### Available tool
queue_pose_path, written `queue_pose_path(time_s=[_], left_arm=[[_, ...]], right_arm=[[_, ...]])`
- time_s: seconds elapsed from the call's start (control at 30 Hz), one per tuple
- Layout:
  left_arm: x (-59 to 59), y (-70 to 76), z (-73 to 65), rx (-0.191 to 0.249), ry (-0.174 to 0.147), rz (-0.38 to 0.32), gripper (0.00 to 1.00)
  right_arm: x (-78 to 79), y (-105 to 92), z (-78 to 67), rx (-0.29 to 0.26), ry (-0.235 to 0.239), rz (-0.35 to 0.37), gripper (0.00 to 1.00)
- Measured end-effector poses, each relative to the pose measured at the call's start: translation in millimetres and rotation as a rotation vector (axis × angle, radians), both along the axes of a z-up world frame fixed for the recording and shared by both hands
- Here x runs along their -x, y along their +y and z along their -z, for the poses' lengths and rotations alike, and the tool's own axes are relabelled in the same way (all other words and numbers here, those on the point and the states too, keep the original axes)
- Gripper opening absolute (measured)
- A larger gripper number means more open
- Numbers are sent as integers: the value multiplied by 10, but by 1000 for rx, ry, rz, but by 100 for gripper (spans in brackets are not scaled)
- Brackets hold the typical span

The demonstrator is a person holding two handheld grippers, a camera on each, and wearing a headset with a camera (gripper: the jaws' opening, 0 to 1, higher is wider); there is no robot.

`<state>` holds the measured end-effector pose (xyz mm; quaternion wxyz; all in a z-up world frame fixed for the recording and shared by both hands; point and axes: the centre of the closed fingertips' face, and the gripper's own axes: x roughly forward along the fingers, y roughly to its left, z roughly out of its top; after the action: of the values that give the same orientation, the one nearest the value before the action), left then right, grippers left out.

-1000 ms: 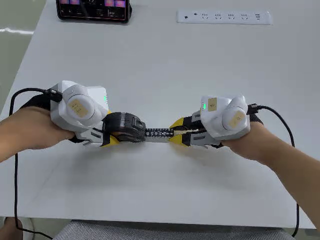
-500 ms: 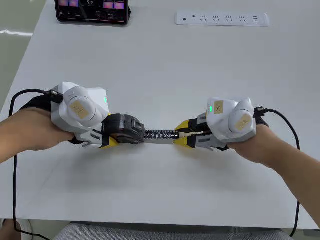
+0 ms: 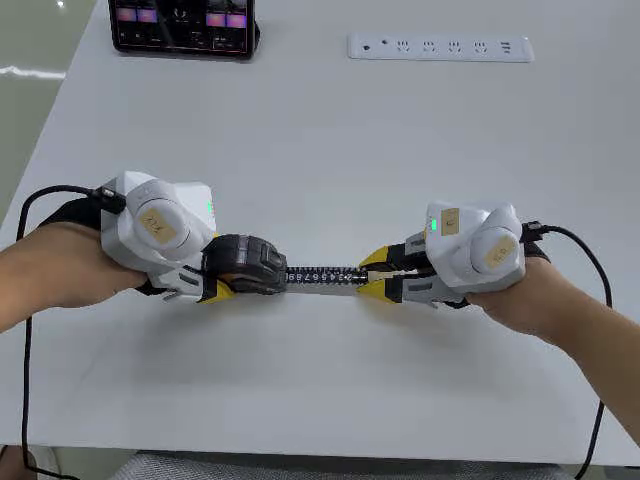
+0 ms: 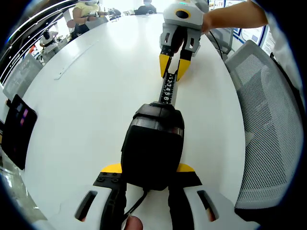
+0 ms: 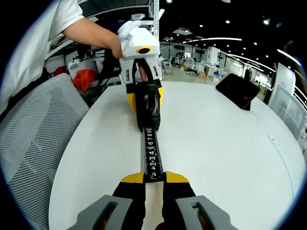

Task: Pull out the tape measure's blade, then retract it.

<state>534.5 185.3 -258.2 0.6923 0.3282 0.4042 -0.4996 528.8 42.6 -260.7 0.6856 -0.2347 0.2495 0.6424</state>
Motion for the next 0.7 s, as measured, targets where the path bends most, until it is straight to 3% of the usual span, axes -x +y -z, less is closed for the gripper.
queue_pose_path(time_s=[0.7], left_arm=[[-11, 8, 3, -3, 0, 4, 28]], right_arm=[[9, -261, -12, 32, 4, 13, 8]])
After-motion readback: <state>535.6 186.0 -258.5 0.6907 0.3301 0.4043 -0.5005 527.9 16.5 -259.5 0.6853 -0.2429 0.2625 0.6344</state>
